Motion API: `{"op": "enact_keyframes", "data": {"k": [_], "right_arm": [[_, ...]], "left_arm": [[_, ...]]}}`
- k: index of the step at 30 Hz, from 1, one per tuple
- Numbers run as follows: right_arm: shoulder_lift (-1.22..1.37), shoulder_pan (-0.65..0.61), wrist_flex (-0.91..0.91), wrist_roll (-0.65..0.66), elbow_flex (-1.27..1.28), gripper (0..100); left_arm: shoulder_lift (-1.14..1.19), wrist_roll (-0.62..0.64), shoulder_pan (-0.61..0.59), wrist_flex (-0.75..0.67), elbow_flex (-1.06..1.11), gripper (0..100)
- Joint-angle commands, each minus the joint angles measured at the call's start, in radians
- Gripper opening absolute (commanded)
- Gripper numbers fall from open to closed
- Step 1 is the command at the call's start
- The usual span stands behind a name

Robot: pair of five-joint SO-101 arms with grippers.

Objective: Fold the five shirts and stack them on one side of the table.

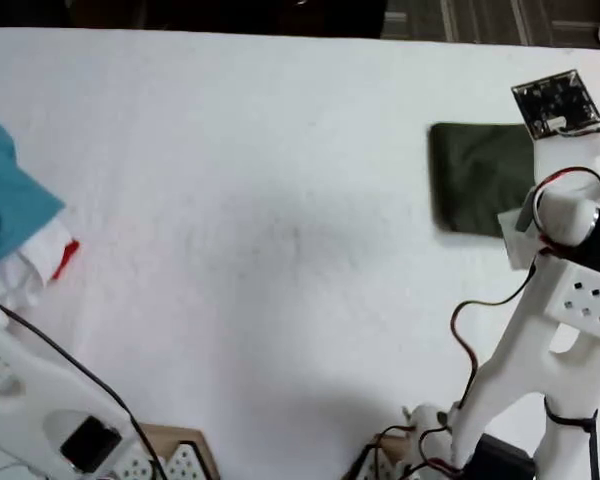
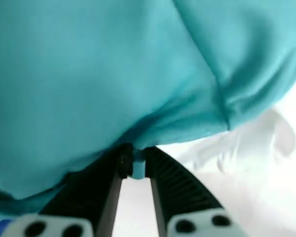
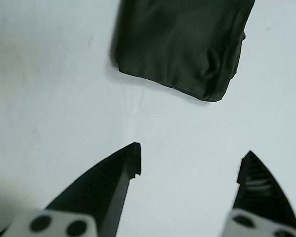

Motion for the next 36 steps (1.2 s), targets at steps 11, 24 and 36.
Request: {"op": "enact_keyframes", "data": {"k": [11,24,36], "right_arm": [[-0.346,-0.008,-0.027,-0.101,0.336,30.6],[-0.816,0.051,-0.288,-0.1,1.008,30.6],[-0.866,0.124,-0.394,-0.1,1.165,30.6]], "left_arm": [[-0.21,0.178,0.149,0.041,-0.326,3],[-0.718,0.393,0.736,0.041,-0.326,3],[-0.841,0.46,1.131,0.041,-0.315,3]]}}
